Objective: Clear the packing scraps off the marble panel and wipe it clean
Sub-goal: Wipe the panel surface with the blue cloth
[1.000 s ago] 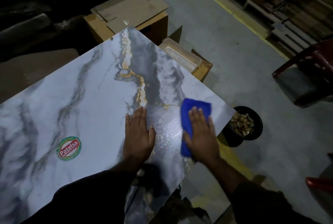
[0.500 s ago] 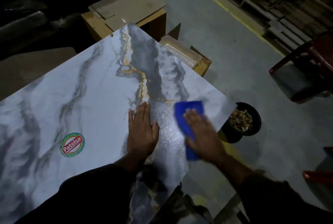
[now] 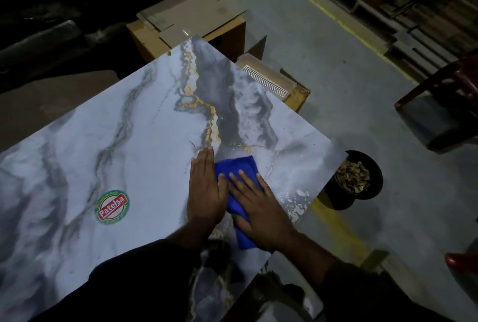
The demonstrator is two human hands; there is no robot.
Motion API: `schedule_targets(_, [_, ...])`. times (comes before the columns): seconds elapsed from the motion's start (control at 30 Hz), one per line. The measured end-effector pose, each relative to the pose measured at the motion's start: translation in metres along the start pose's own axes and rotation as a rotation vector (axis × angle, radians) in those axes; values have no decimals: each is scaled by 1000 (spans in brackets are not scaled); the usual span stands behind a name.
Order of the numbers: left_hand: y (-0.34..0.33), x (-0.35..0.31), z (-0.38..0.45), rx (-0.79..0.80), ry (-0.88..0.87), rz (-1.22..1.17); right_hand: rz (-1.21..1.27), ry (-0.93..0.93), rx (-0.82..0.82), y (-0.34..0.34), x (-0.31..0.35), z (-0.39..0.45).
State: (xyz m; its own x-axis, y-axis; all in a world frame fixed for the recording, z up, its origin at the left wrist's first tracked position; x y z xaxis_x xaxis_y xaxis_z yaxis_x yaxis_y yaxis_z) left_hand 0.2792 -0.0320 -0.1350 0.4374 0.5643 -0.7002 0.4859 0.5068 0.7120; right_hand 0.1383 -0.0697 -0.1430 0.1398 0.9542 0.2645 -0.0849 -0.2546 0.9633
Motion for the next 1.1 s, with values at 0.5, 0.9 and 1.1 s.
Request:
schedule_targets(0.5, [-4,-1,6,-131,-88,69,-116,-456,-30,34,-151,128])
schedule_targets(0.9, [14,-3,65,-294,193,151,-94,-366,-57,32,-119,14])
schedule_targets(1.1, [3,-6,150,-233,87,445,-110,-553,-62,44,-174,85])
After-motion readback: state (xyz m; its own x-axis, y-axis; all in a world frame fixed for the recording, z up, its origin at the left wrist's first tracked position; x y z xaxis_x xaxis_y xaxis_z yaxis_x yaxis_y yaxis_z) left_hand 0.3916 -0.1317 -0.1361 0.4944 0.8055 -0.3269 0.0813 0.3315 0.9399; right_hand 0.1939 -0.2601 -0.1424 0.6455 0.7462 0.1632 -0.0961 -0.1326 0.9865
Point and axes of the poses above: each hand's wrist, its own z-axis towards the middle knuckle, its own y-axis out of the back of the hand, x = y × z, the point moved 7 cm from there along z, towards the middle knuckle, and after that the axes turned 15 degrees about y, right-handed, at the moved point
